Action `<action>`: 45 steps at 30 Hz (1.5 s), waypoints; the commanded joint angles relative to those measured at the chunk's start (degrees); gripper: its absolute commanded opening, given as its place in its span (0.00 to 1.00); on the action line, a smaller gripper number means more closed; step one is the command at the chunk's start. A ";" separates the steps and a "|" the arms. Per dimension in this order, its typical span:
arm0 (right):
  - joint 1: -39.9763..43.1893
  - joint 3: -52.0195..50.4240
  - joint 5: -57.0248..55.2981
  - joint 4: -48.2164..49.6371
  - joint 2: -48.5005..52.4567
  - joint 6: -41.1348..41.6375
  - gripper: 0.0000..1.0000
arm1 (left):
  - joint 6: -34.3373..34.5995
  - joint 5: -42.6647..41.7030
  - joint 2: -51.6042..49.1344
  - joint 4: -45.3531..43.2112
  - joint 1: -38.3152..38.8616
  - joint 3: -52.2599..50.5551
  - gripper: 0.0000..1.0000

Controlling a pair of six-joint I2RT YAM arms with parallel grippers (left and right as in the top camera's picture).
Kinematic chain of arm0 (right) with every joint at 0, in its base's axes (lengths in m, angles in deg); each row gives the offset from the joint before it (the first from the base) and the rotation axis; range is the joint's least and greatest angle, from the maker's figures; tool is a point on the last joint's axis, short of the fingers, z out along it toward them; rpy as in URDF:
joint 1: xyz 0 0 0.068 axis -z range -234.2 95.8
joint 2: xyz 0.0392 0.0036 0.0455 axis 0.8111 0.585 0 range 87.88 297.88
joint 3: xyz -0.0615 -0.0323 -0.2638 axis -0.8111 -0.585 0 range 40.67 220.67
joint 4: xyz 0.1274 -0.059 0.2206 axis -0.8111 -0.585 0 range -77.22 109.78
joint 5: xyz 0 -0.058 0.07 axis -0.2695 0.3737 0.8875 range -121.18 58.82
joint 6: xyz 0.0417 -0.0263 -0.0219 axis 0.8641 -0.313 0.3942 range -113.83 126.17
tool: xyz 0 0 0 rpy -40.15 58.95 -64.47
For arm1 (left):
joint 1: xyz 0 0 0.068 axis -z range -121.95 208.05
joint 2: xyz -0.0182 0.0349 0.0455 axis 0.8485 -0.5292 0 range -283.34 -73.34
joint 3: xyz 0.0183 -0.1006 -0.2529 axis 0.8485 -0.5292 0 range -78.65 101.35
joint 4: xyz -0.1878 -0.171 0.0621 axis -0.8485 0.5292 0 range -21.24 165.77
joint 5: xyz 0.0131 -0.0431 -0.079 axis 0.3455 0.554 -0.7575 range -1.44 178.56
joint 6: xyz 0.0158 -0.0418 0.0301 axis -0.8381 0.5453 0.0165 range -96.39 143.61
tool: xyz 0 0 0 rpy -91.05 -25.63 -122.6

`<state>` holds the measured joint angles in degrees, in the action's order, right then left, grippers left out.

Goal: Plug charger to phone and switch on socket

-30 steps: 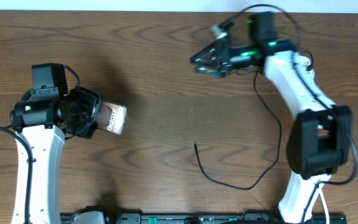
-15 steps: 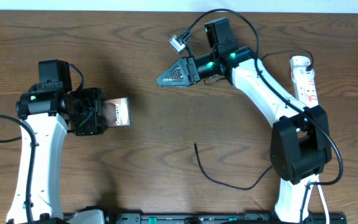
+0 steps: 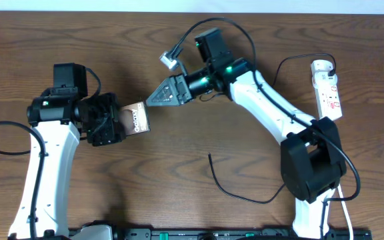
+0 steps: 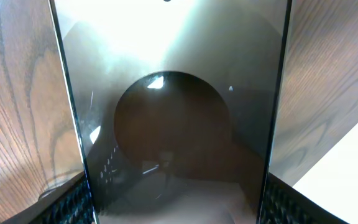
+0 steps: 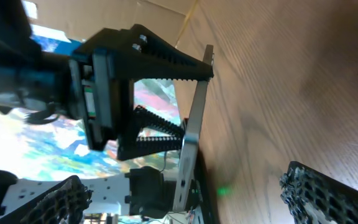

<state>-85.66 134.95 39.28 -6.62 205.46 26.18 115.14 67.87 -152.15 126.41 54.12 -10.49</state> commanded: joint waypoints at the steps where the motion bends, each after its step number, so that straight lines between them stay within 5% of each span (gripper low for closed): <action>1: -1.27 0.85 -2.93 -0.22 -0.24 1.16 0.99 | 1.25 -0.09 0.20 -0.04 0.50 0.39 0.07; 26: -7.26 0.85 -13.60 0.00 -0.24 6.14 0.99 | 13.66 -0.96 0.20 0.00 5.03 0.39 0.07; 45: -8.87 0.85 -16.55 0.09 -0.24 8.70 0.69 | 16.76 -2.64 0.20 0.00 5.03 0.39 0.07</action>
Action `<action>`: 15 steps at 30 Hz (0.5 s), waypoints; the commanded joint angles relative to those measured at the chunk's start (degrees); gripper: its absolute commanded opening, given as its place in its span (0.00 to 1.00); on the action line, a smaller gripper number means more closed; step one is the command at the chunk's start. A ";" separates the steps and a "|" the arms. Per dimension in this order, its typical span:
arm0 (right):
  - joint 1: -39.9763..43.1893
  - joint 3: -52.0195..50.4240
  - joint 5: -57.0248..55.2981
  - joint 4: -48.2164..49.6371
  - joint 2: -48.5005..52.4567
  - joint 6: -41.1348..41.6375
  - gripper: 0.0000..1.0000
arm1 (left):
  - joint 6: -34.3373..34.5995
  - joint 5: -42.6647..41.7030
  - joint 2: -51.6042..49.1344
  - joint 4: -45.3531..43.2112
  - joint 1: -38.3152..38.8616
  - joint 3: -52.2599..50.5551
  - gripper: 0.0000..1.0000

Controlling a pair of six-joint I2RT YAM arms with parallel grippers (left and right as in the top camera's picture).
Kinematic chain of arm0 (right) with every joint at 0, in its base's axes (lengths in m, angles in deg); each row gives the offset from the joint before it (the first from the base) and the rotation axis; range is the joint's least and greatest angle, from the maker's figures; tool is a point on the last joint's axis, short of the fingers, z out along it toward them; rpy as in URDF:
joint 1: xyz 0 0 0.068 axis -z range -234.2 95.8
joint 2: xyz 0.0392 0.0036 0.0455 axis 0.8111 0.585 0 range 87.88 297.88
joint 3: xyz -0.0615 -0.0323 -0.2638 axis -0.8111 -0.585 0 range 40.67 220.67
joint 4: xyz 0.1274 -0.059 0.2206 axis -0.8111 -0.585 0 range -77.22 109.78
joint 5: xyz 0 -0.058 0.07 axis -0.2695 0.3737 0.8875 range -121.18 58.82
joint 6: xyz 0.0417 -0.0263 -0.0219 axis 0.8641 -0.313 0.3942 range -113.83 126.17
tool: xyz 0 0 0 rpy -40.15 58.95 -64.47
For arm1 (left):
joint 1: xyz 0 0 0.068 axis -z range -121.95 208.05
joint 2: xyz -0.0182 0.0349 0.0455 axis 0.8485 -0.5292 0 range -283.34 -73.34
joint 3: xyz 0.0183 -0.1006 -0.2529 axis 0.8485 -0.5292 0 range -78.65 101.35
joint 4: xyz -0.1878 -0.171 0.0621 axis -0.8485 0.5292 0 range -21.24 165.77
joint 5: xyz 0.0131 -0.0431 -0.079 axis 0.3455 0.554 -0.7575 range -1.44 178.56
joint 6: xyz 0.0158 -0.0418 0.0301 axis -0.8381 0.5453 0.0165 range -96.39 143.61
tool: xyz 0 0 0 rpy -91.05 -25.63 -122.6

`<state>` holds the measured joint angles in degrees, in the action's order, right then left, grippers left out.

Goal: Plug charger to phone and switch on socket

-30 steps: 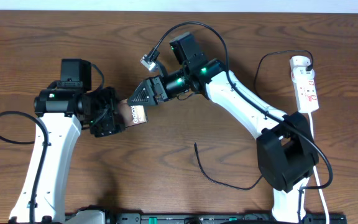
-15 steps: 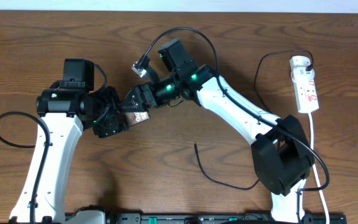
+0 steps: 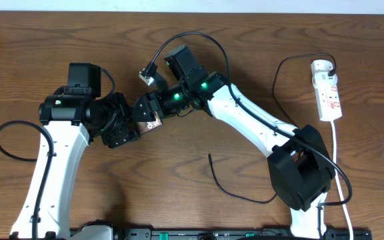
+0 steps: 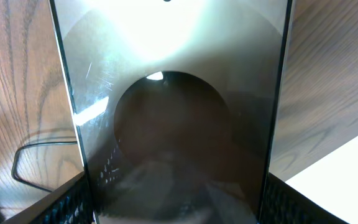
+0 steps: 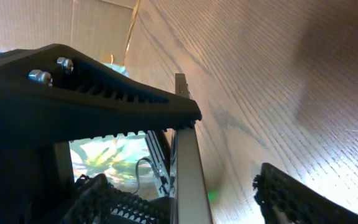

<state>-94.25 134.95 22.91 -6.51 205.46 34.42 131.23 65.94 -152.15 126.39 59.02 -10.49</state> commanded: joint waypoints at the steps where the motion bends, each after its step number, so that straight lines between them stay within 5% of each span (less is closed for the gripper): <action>1: -0.28 0.85 -0.17 -0.02 -0.24 0.46 0.61 | 0.59 -0.72 0.20 0.02 0.13 0.39 0.07; 5: -0.31 0.85 -0.15 -0.04 -0.24 0.46 0.40 | 0.44 -0.26 0.20 0.20 0.13 0.39 0.07; 15: -0.35 0.85 -0.15 -0.07 -0.24 0.46 0.30 | 0.46 -0.28 0.20 0.17 0.13 0.39 0.07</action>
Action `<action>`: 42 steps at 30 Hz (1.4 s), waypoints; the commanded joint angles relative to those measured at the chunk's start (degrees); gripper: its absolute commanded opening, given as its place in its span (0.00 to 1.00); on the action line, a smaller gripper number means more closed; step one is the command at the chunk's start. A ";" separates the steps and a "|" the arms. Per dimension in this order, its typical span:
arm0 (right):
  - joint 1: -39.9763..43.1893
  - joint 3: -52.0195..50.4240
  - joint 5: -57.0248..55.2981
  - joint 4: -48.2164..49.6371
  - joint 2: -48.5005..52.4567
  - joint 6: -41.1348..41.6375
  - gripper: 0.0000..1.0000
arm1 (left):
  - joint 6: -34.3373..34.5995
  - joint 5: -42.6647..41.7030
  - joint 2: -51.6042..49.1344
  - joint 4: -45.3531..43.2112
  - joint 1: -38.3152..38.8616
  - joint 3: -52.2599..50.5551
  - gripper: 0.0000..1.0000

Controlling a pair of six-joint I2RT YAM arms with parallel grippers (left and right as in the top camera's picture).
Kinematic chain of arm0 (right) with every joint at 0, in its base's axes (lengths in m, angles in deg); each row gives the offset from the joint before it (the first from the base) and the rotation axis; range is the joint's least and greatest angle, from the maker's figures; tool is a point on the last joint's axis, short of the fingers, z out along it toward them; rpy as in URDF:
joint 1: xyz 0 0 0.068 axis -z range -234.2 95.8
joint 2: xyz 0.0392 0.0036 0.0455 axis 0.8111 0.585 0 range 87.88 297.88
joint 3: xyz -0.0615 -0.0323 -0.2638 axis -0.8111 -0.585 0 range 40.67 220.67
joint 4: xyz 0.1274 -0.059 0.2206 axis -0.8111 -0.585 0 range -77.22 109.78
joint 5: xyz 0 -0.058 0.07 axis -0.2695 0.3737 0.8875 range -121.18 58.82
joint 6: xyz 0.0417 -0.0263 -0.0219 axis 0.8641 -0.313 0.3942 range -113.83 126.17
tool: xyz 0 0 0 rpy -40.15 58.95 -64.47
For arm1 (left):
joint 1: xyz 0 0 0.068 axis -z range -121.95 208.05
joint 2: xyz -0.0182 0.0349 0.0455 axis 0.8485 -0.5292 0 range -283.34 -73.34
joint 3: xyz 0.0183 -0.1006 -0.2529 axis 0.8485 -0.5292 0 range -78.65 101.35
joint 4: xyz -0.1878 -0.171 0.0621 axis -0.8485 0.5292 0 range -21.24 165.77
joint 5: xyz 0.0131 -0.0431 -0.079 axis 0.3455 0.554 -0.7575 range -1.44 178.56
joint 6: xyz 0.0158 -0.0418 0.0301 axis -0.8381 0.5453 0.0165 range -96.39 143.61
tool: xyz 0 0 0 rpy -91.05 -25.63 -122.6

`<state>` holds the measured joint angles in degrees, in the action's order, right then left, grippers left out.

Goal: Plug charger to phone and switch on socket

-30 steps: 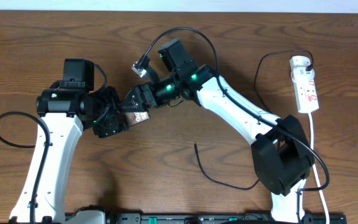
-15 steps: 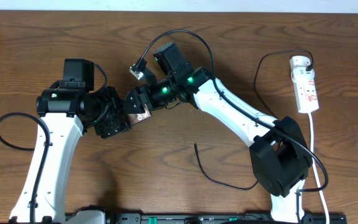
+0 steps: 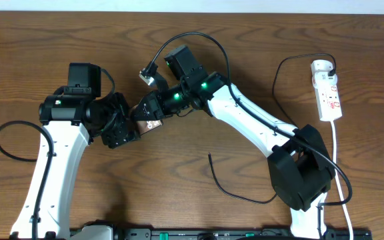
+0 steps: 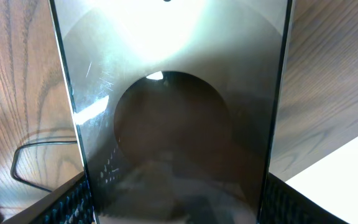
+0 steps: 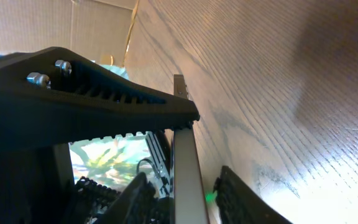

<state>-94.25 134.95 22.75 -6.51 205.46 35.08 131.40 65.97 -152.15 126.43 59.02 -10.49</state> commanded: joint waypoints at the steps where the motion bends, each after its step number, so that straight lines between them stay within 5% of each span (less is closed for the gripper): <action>1: -0.37 0.85 0.02 -0.07 -0.24 -0.20 0.28 | 0.28 -0.31 0.20 0.13 0.13 0.39 0.07; 6: -0.92 0.85 -0.02 -0.07 -0.24 -0.22 0.18 | -0.13 -0.33 0.20 0.15 0.13 0.39 0.07; 24: -1.27 0.85 0.00 -0.09 -0.24 -0.22 0.11 | -1.38 0.33 0.20 0.13 0.13 0.39 0.07; 29: -1.27 0.85 0.02 -0.11 -0.24 -0.22 0.01 | -1.66 0.81 0.20 0.13 0.13 0.39 0.07; 42: -1.25 0.85 0.20 -0.07 -0.24 -0.22 0.01 | -3.65 0.83 0.20 0.13 0.13 0.39 0.12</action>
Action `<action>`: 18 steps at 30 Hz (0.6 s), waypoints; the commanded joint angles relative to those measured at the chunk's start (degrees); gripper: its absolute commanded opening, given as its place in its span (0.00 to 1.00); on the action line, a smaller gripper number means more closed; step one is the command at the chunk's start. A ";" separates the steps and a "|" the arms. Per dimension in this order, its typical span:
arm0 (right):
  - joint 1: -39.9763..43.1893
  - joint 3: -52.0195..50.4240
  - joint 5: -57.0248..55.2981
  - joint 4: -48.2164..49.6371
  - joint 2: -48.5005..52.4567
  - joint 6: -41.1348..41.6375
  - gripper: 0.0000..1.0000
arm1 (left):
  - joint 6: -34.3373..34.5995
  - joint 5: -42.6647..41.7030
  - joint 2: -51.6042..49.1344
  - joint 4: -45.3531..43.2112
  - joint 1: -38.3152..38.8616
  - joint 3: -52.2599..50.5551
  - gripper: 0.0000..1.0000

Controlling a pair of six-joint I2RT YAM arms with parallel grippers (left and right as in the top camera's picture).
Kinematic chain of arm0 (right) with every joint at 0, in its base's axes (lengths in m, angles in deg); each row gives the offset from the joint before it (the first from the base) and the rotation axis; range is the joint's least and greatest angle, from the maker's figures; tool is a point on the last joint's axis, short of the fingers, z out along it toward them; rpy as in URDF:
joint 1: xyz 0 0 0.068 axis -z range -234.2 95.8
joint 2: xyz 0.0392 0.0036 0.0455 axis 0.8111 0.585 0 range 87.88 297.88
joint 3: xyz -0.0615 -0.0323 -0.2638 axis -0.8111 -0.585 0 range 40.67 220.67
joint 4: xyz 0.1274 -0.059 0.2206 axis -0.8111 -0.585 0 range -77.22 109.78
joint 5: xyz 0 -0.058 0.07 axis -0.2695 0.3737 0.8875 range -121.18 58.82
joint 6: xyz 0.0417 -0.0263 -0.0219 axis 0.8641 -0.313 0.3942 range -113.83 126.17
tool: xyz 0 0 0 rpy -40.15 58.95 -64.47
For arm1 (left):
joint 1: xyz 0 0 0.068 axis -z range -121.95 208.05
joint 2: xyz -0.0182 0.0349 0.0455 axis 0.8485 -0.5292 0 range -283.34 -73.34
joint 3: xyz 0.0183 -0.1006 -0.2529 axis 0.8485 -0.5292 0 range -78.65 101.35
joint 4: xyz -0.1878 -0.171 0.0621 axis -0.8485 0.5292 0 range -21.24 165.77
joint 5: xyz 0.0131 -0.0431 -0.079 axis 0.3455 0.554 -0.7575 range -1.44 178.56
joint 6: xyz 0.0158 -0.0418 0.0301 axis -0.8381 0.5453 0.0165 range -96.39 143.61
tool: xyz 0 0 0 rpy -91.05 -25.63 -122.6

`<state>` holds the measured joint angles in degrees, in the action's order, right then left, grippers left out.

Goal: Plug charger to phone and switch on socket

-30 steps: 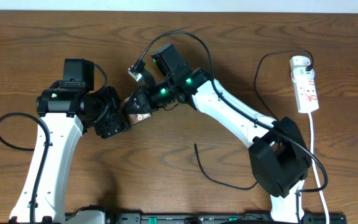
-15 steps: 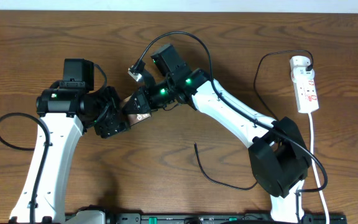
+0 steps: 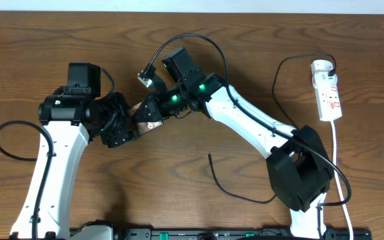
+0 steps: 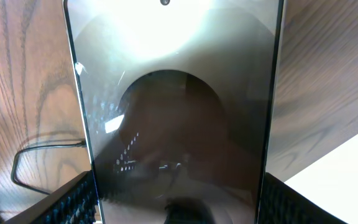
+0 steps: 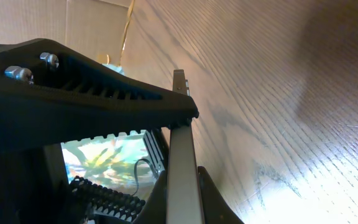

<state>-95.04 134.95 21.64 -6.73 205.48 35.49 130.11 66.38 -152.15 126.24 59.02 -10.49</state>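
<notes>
The phone [image 3: 145,126] is held off the table between both arms. My left gripper [image 3: 127,128] is shut on it, and the dark glass screen [image 4: 173,124] fills the left wrist view between the ribbed fingers [image 4: 73,202]. My right gripper [image 3: 147,113] is shut on the phone's thin edge [image 5: 180,155], pinched by the fingers [image 5: 207,199]. The black charger cable [image 3: 222,187] lies loose on the table to the right, its free end near the middle. The white socket strip [image 3: 328,90] lies at the far right.
A black cable loop lies by the left arm's base. The socket strip's white lead [image 3: 342,193] runs down the right edge, and a black lead [image 3: 285,67] curls from its top. The wooden table [image 3: 192,193] lies beneath.
My right gripper's fingers, which stood a little apart on either side of the phone's edge, are now shut on it. The phone has shifted slightly in the left wrist view.
At first my left gripper held the phone out while the open right gripper stood just to its right. Then both arms had come closer together, with the right fingers around the phone's edge. The fingers had narrowed by the last earlier moment, and now grip the phone.
</notes>
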 commanded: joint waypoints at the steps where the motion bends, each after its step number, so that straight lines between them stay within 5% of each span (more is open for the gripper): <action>1: -0.39 0.85 1.33 0.17 -0.26 -0.61 0.01 | -2.60 0.42 0.20 0.35 0.13 0.39 0.22; 4: -0.35 0.85 1.33 0.37 -0.26 -0.61 0.01 | -2.75 0.37 0.20 0.33 0.13 0.39 0.60; 7: -0.35 0.85 1.33 0.39 -0.26 -0.61 0.01 | -3.32 0.37 0.20 0.33 0.13 0.39 0.79; 11: 0.07 0.85 1.90 0.79 -0.26 -0.57 0.01 | -4.55 0.33 0.20 0.33 0.13 0.39 0.89; 18: 2.29 0.85 3.23 3.15 -0.26 1.53 0.01 | -8.17 -1.97 0.20 0.26 0.09 0.42 0.90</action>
<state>-94.28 134.95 22.27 -4.69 205.61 35.58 124.71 66.16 -152.15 125.82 59.02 -10.49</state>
